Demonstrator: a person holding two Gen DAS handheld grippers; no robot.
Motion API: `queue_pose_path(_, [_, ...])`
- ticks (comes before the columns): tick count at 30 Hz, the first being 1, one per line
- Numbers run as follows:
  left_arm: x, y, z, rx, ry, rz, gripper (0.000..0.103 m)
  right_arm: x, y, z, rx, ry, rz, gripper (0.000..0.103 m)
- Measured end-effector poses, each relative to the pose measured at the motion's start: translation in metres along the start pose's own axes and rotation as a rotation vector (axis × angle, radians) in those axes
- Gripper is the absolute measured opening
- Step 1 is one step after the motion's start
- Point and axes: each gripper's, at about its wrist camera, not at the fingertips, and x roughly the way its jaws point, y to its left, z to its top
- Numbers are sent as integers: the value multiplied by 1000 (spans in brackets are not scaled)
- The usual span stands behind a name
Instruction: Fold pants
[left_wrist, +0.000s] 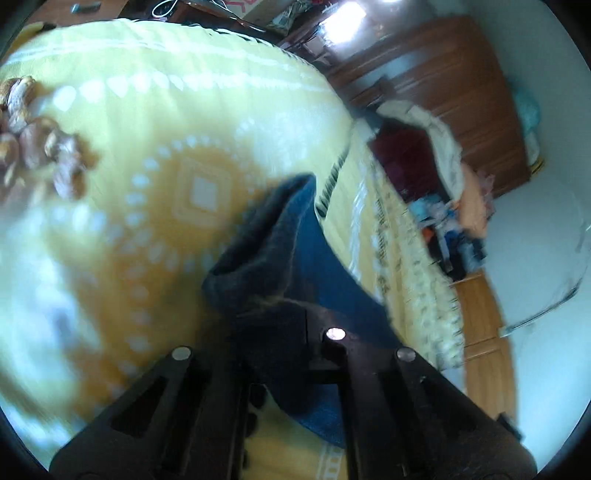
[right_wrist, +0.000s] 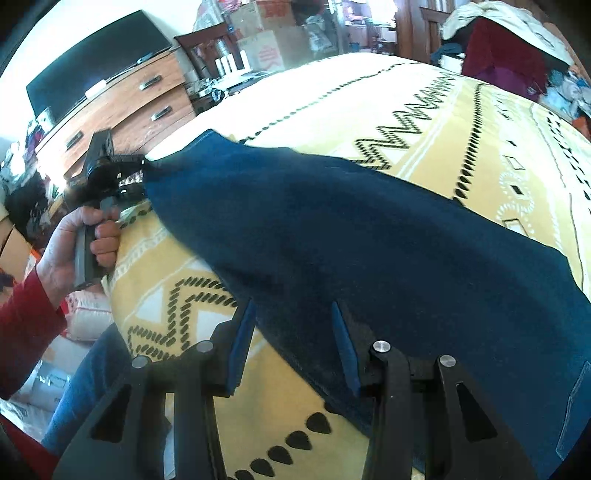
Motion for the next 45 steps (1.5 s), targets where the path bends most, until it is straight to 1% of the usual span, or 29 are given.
queue_pose_path(3, [1, 17, 9, -36, 21, -43, 6, 0, -13, -6, 36, 3, -15, 46])
queue_pose_path(6, [1, 16, 7, -1, 34, -45, 6, 4, -21, -9, 73, 8, 4, 46])
queue_pose_path(9, [1, 14, 6, -6, 37, -49, 6, 11, -14, -6, 74, -13, 21, 46])
queue_pose_path(10, [1, 14, 6, -8, 37, -49, 6, 18, -10, -7, 73, -8, 33, 46])
queue_pose_path(11, [0, 15, 6, -12, 39, -51, 6, 29, -7, -11, 69, 25, 41, 46])
queue_pose_path(12, [0, 16, 6, -16, 39, -54, 6, 40, -5, -15, 60, 58, 29, 46])
queue_pose_path(13, [-1, 18, 5, -19, 40, -56, 6, 40, -4, -18, 45, 31, 21, 46])
queue_pose_path(15, [1, 18, 6, -22, 40, -54, 7, 35, -5, -18, 55, 27, 16, 46])
queue_pose_path(17, [0, 20, 7, -18, 40, -48, 7, 25, -3, -16, 50, -19, -26, 48])
queue_pose_path(19, [-1, 21, 7, -22, 41, -49, 8, 22, 0, -13, 42, -44, -47, 48])
queue_pose_path(21, [-2, 16, 8, -15, 44, -27, 7, 34, 0, -13, 63, -13, -29, 49])
queue_pose_path(22, [-3, 9, 8, 7, 38, -3, 6, 41, -1, -15, 63, 19, -35, 49])
queue_pose_path(24, [-10, -22, 8, 116, 5, 30, 6, 33, -1, -13, 71, 5, -46, 49])
queue_pose_path(25, [-14, -45, 7, 180, -11, 19, 6, 25, -3, -13, 84, -4, -57, 49])
queue_pose_path(27, [-19, -96, 4, 291, -27, -44, 6, -4, -14, -16, 130, -76, -95, 49])
queue_pose_path(29, [-16, -152, -7, 409, -20, -115, 6, -35, -32, -24, 195, -131, -137, 49])
queue_pose_path(30, [-11, -188, -18, 480, 1, -168, 7, -53, -45, -31, 233, -160, -166, 49])
queue_pose_path(32, [5, -241, -39, 574, 45, -237, 7, -82, -68, -45, 293, -192, -220, 50])
queue_pose_path(33, [17, -271, -57, 613, 77, -283, 7, -97, -82, -55, 324, -205, -251, 50])
queue_pose_path(35, [42, -310, -87, 667, 135, -351, 10, -123, -110, -78, 384, -220, -313, 50])
queue_pose_path(36, [62, -330, -111, 689, 177, -384, 10, -132, -119, -85, 405, -225, -333, 50])
queue_pose_path(38, [97, -351, -157, 747, 257, -414, 14, -151, -146, -112, 475, -238, -371, 50])
queue_pose_path(39, [121, -358, -192, 818, 319, -413, 16, -158, -155, -122, 502, -243, -380, 50])
queue_pose_path(40, [140, -357, -217, 853, 384, -397, 17, -164, -164, -136, 536, -244, -393, 50])
queue_pose_path(41, [164, -350, -246, 870, 481, -361, 17, -170, -171, -146, 557, -243, -404, 50])
queue_pose_path(42, [187, -338, -281, 915, 579, -308, 17, -174, -178, -159, 582, -242, -411, 50])
queue_pose_path(43, [199, -326, -304, 964, 642, -259, 19, -178, -182, -168, 596, -241, -410, 50])
queue_pose_path(44, [212, -310, -326, 1013, 701, -182, 21, -181, -184, -176, 602, -238, -412, 50])
queue_pose_path(45, [214, -302, -334, 1035, 693, -167, 25, -184, -185, -181, 594, -231, -422, 50])
